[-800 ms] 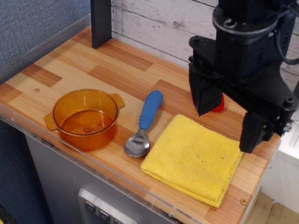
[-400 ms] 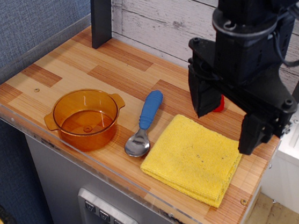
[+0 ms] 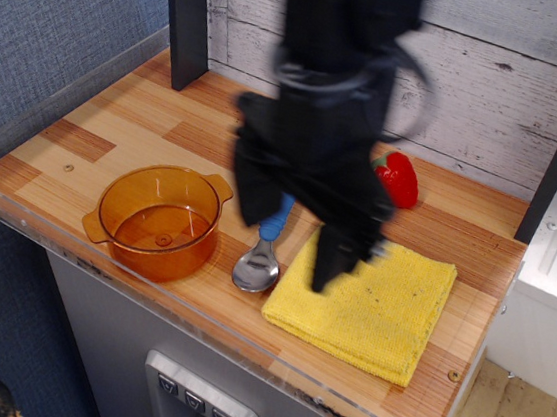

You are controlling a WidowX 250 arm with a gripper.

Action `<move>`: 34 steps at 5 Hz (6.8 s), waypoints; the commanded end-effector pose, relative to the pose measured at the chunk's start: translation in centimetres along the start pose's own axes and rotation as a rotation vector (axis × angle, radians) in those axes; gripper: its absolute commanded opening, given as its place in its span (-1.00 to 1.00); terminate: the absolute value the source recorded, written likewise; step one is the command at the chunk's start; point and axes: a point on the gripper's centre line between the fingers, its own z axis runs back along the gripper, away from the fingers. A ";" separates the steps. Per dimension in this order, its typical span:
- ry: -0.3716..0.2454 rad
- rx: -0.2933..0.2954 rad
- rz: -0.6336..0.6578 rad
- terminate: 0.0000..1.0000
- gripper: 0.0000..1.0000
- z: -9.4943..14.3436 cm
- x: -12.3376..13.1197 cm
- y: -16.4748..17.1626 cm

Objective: Move the orange pot to the back left corner of the table.

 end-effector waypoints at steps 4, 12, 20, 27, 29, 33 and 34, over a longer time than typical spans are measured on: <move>0.071 -0.009 -0.025 -1.00 1.00 -6.1 -2.5 8.9; 0.121 0.023 -0.038 -1.00 -1.00 -4.1 -2.9 12.1; 0.037 0.111 -0.304 -1.00 -1.00 -7.7 8.5 20.5; 0.019 0.100 -0.046 -1.00 1.00 -1.7 4.8 18.4; 0.084 0.026 0.101 -1.00 1.00 0.0 -2.8 14.8; -0.002 -0.060 0.189 -1.00 1.00 6.7 -7.9 7.5; -0.052 -0.085 0.099 -1.00 1.00 6.8 -5.6 5.0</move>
